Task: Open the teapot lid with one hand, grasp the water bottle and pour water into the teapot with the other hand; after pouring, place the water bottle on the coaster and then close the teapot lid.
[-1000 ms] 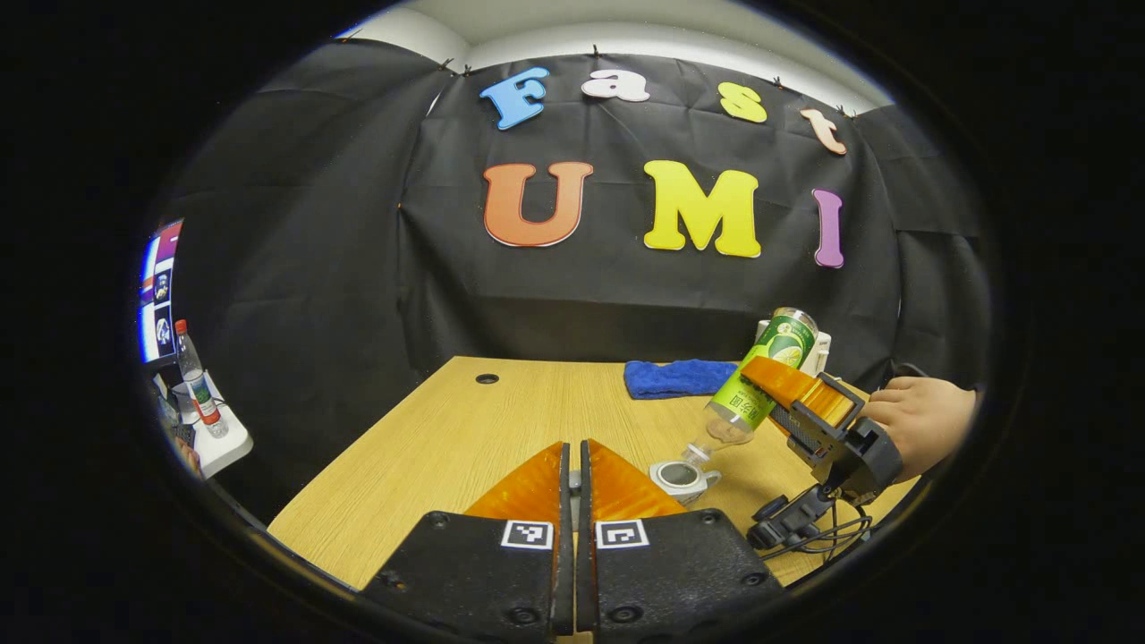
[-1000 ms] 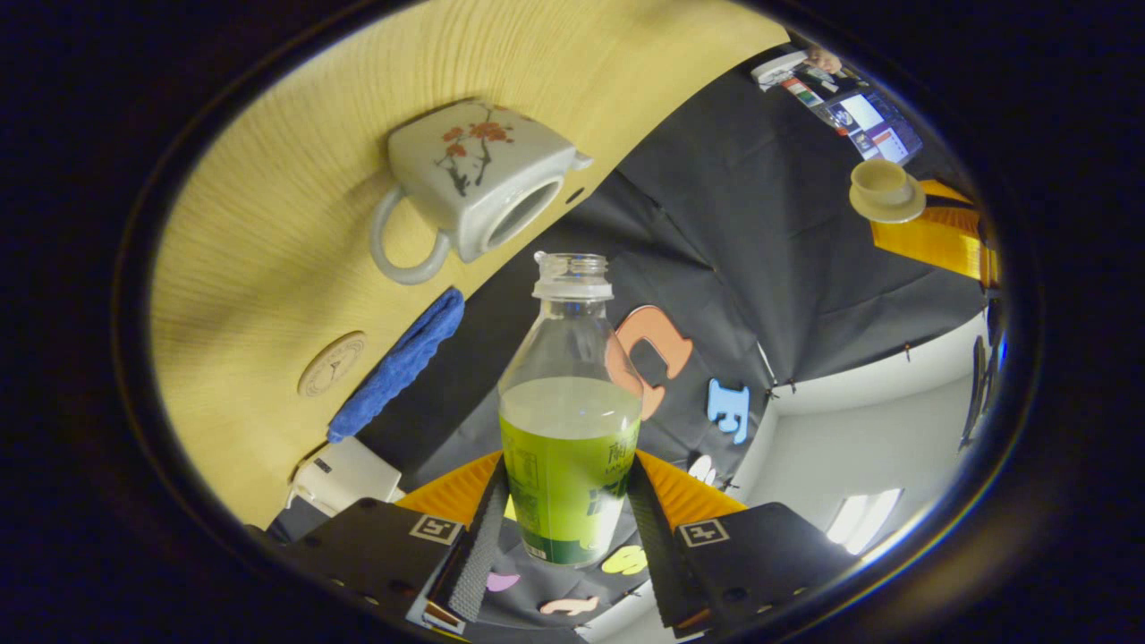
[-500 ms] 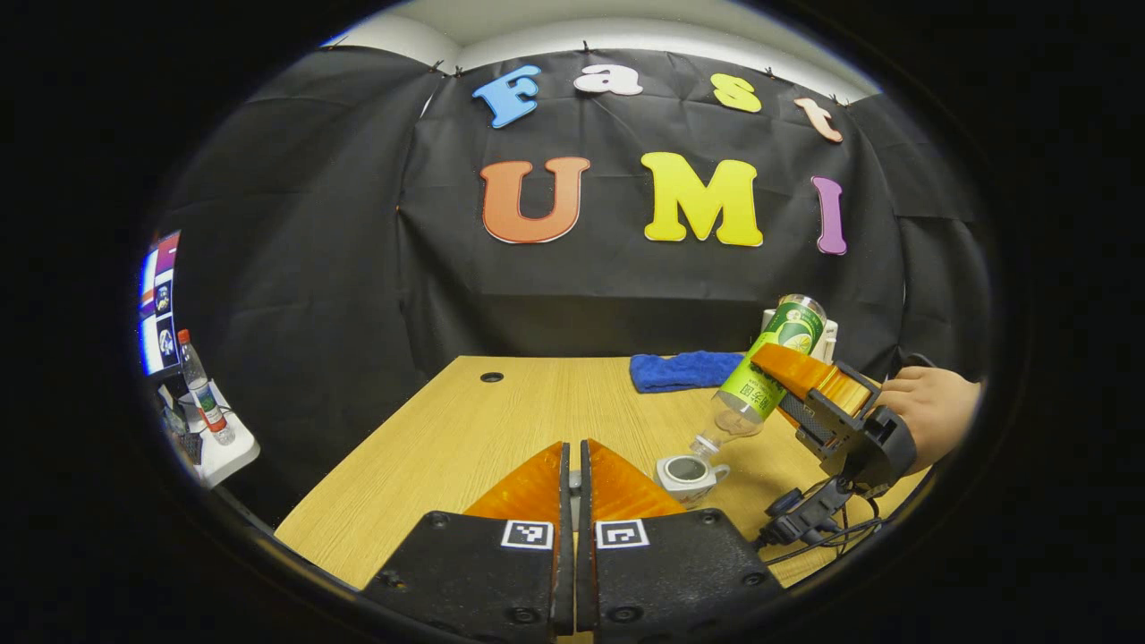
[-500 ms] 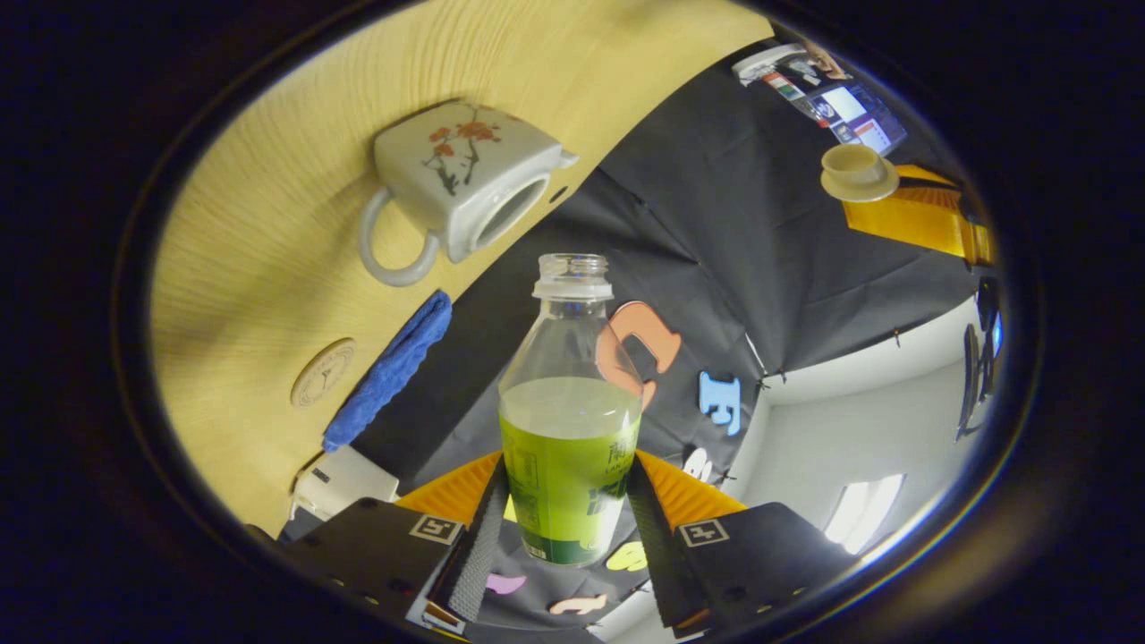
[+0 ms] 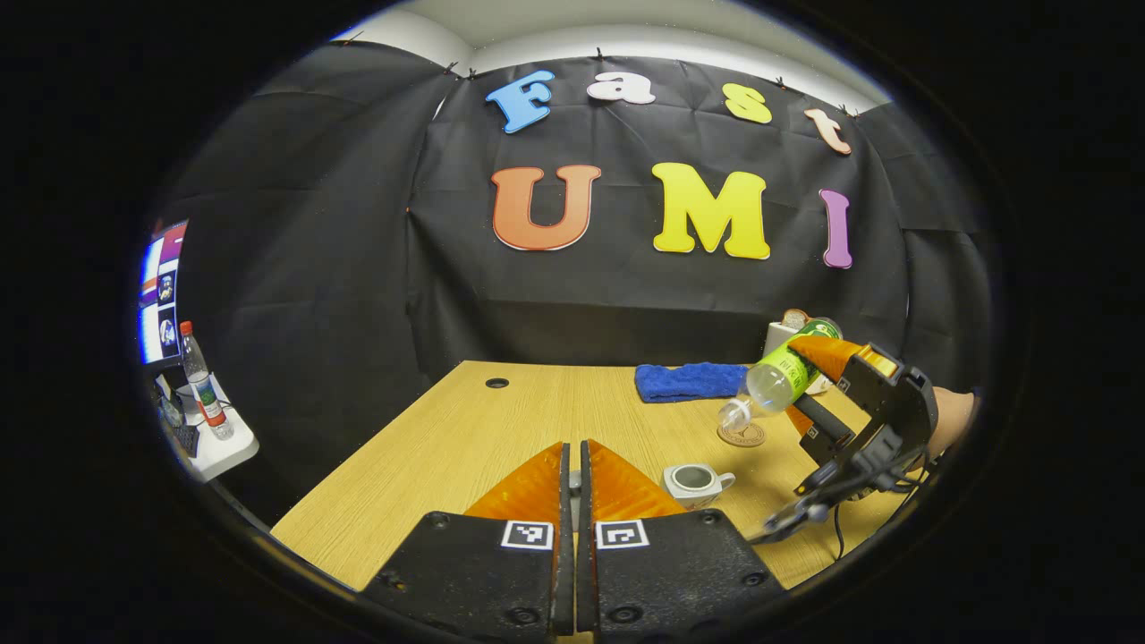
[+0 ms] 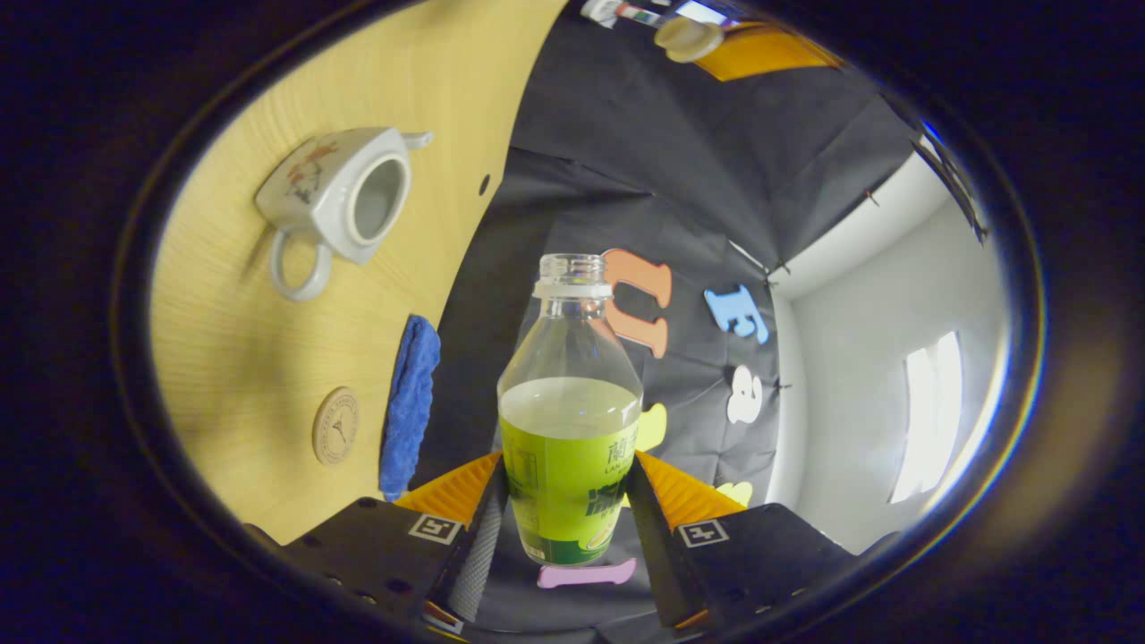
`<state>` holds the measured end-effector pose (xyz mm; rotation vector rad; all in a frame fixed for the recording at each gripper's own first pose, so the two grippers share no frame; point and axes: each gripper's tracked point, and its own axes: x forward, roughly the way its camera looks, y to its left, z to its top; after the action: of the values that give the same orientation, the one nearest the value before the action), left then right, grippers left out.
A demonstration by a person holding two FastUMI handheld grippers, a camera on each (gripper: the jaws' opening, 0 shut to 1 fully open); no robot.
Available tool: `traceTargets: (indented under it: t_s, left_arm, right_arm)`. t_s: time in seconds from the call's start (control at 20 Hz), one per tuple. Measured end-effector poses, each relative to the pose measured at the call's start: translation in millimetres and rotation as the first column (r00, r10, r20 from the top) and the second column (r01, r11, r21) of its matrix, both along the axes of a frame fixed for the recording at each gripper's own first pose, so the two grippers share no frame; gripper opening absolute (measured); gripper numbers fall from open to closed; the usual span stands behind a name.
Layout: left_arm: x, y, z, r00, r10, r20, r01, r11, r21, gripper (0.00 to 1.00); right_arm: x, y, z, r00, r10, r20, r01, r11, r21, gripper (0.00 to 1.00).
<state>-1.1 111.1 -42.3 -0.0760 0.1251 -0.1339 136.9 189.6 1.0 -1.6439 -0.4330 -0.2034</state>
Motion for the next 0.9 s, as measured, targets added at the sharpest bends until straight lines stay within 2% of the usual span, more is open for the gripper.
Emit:
traceTargets:
  t_s: [0.1,0.15,0.2,0.3,0.35,0.45,0.55,0.6,0.65,0.7,0.9]
  left_arm:
    - [1,-1,-2,1.0,0.0,-0.01,0.0,1.0,-0.004,0.04]
    - [2,-3,-4,1.0,-0.003,-0.013,0.003,1.0,-0.004,0.04]
    - [3,-3,-4,1.0,-0.003,-0.014,0.003,1.0,-0.003,0.04]
    - [2,-4,-4,1.0,-0.004,-0.016,0.004,1.0,-0.002,0.04]
    - [1,-6,-4,1.0,-0.008,-0.016,0.008,1.0,-0.002,0.04]
    - [2,-8,-4,1.0,-0.011,-0.012,0.011,1.0,0.0,0.04]
    - [3,-8,1,1.0,-0.001,0.002,0.001,1.0,-0.007,0.04]
    - [3,-5,3,1.0,0.01,0.01,-0.01,1.0,-0.014,0.04]
    - [2,-7,5,1.0,0.009,0.015,-0.009,1.0,-0.018,0.04]
    - [2,-10,4,1.0,0.004,0.018,-0.004,1.0,-0.016,0.04]
    - [5,-9,1,1.0,0.007,0.009,-0.006,1.0,-0.005,0.04]
  right_arm:
    - [2,-8,3,0.998,0.021,-0.056,-0.013,0.989,0.148,0.72]
    - [4,-11,4,0.995,0.043,-0.086,-0.022,0.974,0.225,0.76]
    - [6,-11,3,0.99,0.073,-0.123,-0.031,0.948,0.318,0.75]
    - [16,-15,-1,0.973,0.126,-0.194,-0.02,0.882,0.471,0.72]
    - [19,-17,-3,0.963,0.155,-0.222,-0.008,0.836,0.549,0.76]
    - [27,-23,-5,0.943,0.211,-0.259,0.02,0.739,0.673,0.75]
    - [42,-31,-6,0.915,0.283,-0.286,0.065,0.597,0.799,0.72]
    - [45,-36,-6,0.902,0.326,-0.282,0.076,0.523,0.849,0.76]
    - [49,-43,-2,0.893,0.371,-0.257,0.08,0.429,0.9,0.73]
    - [49,-46,2,0.882,0.408,-0.236,0.085,0.353,0.932,0.72]
    - [60,-52,3,0.838,0.527,-0.141,0.105,0.098,0.99,0.72]
